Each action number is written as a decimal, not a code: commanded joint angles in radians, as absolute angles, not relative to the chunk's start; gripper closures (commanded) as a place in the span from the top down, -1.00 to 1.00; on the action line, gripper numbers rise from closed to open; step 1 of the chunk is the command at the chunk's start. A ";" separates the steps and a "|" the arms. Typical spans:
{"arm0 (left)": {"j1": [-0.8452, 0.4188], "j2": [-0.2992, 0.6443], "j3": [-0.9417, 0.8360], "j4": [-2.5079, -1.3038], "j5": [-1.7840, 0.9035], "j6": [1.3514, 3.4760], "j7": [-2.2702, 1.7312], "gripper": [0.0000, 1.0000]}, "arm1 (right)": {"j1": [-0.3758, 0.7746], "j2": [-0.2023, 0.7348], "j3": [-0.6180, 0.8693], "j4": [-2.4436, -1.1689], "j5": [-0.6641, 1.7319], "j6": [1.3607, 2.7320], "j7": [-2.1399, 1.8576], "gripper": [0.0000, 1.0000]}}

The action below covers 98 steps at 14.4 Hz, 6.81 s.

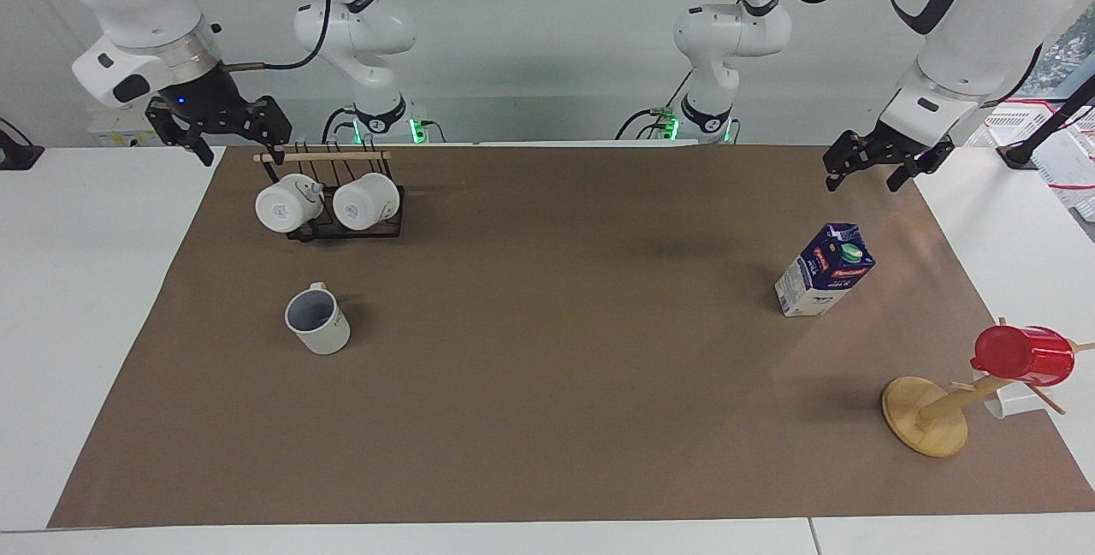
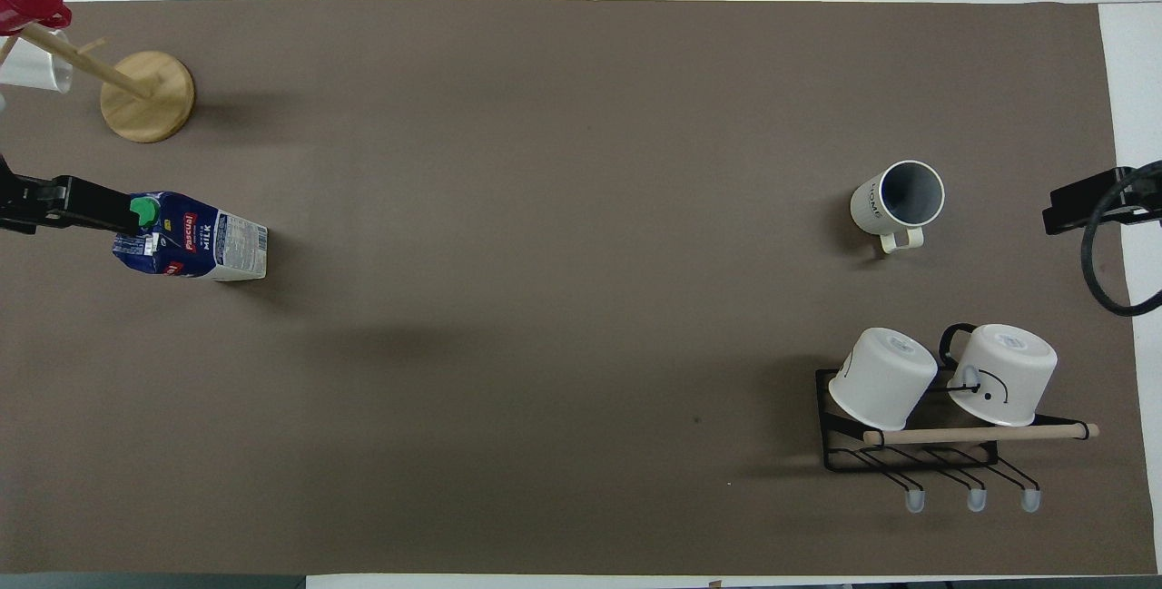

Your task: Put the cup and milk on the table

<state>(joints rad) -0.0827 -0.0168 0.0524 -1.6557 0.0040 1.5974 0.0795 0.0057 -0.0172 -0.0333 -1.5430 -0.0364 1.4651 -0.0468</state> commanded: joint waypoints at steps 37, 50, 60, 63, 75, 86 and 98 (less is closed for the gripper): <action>-0.074 -0.043 0.054 -1.686 -0.014 1.615 0.095 1.00 | -0.057 0.096 -0.031 -1.828 -0.014 2.015 -0.388 1.00; -0.029 -0.057 0.054 -1.957 -0.012 1.997 0.051 1.00 | -0.064 0.285 -0.031 -1.913 0.109 2.275 -0.556 0.41; -0.037 -0.002 0.054 -2.020 -0.011 2.125 -0.035 1.00 | -0.049 0.285 -0.029 -1.846 0.106 2.203 -0.554 -1.00; -0.037 -0.002 0.054 -2.016 -0.012 2.125 -0.054 1.00 | 0.041 0.287 -0.020 -1.760 0.087 2.126 -0.429 -1.00; -0.026 -0.020 0.055 -1.959 -0.011 2.115 -0.063 -1.00 | 0.459 0.371 -0.018 -1.785 -0.064 2.290 0.235 -1.00; -0.028 -0.014 0.054 -1.714 -0.003 1.775 0.000 -1.00 | 0.436 0.307 -0.021 -1.805 -0.060 2.309 0.256 1.00; -0.426 0.201 0.043 -1.548 0.081 1.796 -0.452 -1.00 | 0.074 0.040 -0.028 -1.626 -0.044 1.708 0.151 1.00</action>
<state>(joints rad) -0.3424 0.1158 0.0297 -1.6501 0.0473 1.8076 -0.3139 0.1241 0.0837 -0.0404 -1.6162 -0.0461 1.7605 0.1960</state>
